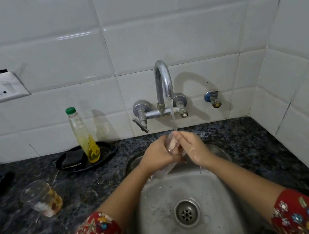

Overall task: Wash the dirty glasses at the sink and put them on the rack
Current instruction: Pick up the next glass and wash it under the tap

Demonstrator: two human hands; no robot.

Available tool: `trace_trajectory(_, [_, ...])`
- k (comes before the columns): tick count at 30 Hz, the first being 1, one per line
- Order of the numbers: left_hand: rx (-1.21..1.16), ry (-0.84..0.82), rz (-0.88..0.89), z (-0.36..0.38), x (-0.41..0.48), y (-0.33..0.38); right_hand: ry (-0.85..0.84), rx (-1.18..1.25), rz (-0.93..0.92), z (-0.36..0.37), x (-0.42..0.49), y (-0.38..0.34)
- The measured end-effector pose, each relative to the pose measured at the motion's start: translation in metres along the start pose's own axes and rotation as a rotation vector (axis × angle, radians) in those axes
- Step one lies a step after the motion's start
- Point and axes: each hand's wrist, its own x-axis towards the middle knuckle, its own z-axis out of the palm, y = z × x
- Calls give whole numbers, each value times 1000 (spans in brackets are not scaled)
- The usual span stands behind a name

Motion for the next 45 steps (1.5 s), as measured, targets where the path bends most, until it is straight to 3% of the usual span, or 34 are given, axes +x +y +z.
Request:
trace_trajectory(2, [-340, -301, 10, -16, 6, -3, -9, 50, -28, -1, -5, 2])
trace_trajectory(3, [-381, -326, -18, -17, 8, -5, -23, 68, -26, 0, -6, 2])
trace_trajectory(5, [-250, -148, -103, -6, 7, 0, -59, 68, 31, 2, -2, 1])
trace_trajectory(8, [327, 228, -57, 12, 3, 2, -100, 28, 70, 6, 5, -2])
trace_trajectory(9, [297, 194, -17, 10, 3, 1, -85, 31, 67, 6, 4, 0])
trace_trajectory(12, [-285, -259, 63, -15, 8, -4, -34, 129, 36, 2, -2, 2])
trace_trajectory(13, [-393, -325, 61, -17, 8, -5, -33, 153, 13, 1, -3, 2])
trace_trajectory(15, [-403, -230, 30, -6, 4, -2, -20, 146, 36, 2, 0, 2])
trace_trajectory(17, [-190, -23, 35, 12, 0, 3, 37, 35, 172, 9, 10, 4])
trace_trajectory(19, [-152, 9, -1, 24, -1, -5, 121, -84, 335, 16, 17, 3])
trace_trajectory(22, [-714, -164, -290, 22, -8, -11, 159, 162, 492, 16, 16, -1])
trace_trajectory(24, [-997, -220, -419, 27, -16, -8, 3, 131, 539, 18, 8, -3])
trace_trajectory(26, [-1179, -149, -471, 36, -14, -6, -131, 74, 547, 25, -3, 0])
trace_trajectory(29, [-1489, -35, -584, 42, -4, -6, -96, -211, 408, 30, -14, 2])
trace_trajectory(33, [-1768, -32, -676, 44, -1, -6, -51, -633, -95, 17, -30, 12])
trace_trajectory(36, [-1838, -8, -662, 42, 3, 1, -101, -819, -346, 6, -37, 28])
trace_trajectory(39, [-1730, 99, -724, 35, 6, 4, -234, -1016, -469, -11, -46, 40])
trace_trajectory(42, [-1632, 215, -748, 36, 10, 0, -192, -1055, -484, -18, -51, 45])
trace_trajectory(45, [-1448, 367, -702, 52, 17, -3, -133, -905, -205, -3, -41, 32])
